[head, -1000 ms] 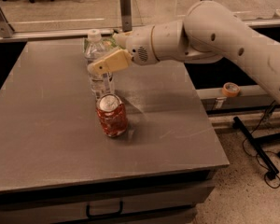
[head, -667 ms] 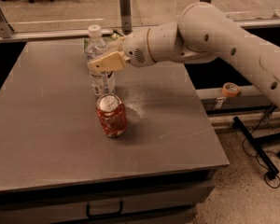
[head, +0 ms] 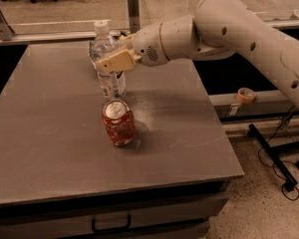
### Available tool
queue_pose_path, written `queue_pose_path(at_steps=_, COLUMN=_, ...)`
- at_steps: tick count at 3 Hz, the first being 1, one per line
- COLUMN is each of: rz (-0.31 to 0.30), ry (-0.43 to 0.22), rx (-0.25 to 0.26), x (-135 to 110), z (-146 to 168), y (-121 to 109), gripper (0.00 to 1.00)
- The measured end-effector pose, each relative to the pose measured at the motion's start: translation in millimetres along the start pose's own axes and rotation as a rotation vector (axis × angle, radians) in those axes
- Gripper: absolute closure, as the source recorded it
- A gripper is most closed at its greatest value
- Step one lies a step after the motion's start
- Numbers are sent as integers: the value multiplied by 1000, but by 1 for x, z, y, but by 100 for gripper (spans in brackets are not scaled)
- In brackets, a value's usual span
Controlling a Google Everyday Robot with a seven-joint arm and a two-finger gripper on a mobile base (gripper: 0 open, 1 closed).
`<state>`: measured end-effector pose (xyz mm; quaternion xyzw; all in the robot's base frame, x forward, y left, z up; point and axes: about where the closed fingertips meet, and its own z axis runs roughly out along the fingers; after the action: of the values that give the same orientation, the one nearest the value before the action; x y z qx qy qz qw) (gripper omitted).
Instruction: Move blue plastic bottle near coke can
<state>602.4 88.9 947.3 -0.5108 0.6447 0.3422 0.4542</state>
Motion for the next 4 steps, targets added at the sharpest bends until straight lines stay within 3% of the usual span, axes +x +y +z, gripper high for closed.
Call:
queue_pose_path(at_steps=1, rz=-5, ry=4, rx=-8, x=-5, z=-13, y=10, gripper=100)
queue_pose_path(at_steps=2, rz=4, ry=6, rx=-15, x=-4, z=-18, y=25, gripper=100)
queue_pose_path(at_steps=3, rz=14, ry=-7, rx=-40, x=3, z=-11, y=42, gripper=84)
queue_pose_path(at_steps=4, rz=7, ry=-18, rx=-41, x=11, z=-6, y=51, gripper=61)
